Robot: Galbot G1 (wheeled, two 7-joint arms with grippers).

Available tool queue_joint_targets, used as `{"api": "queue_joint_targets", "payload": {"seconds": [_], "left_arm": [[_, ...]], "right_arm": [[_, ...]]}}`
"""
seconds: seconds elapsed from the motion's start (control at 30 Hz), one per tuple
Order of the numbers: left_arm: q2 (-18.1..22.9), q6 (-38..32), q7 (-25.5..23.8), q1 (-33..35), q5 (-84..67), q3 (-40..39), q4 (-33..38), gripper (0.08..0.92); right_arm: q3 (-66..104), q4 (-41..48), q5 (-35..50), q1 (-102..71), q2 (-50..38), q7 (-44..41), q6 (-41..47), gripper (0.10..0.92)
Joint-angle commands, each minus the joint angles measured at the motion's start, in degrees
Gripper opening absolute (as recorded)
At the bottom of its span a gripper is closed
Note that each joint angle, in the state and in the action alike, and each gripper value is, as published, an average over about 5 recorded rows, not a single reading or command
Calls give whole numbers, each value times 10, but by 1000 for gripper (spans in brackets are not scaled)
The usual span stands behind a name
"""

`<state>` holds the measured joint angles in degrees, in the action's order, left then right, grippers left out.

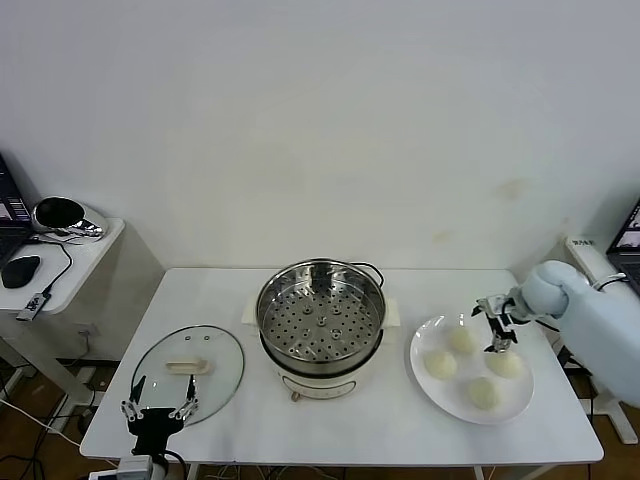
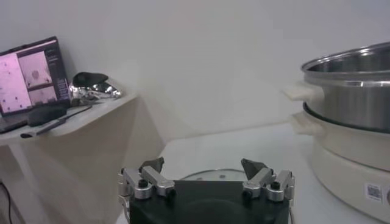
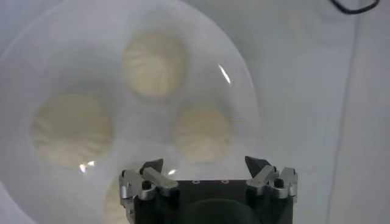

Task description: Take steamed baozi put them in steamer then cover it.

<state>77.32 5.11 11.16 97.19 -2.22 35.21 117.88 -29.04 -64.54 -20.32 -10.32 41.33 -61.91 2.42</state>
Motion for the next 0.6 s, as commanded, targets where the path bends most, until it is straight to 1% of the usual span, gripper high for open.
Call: {"api": "queue_joint_targets", "payload": {"seconds": [0.03, 0.27, 0.43, 0.6], "left_arm": [[0, -1, -1, 0, 0, 1, 2, 823], [-1, -3, -3, 1, 1, 3, 3, 823], [0, -4, -3, 1, 1, 3, 4, 823], [0, -4, -3, 1, 0, 3, 5, 823]], "right_arm": [[-32, 48, 2, 27, 39, -4, -1, 823], [-24, 78, -11, 27, 57, -1, -3, 823], [-24, 82, -15, 21, 61, -2, 2, 822], [-22, 85, -18, 16, 65, -2, 5, 786]]}}
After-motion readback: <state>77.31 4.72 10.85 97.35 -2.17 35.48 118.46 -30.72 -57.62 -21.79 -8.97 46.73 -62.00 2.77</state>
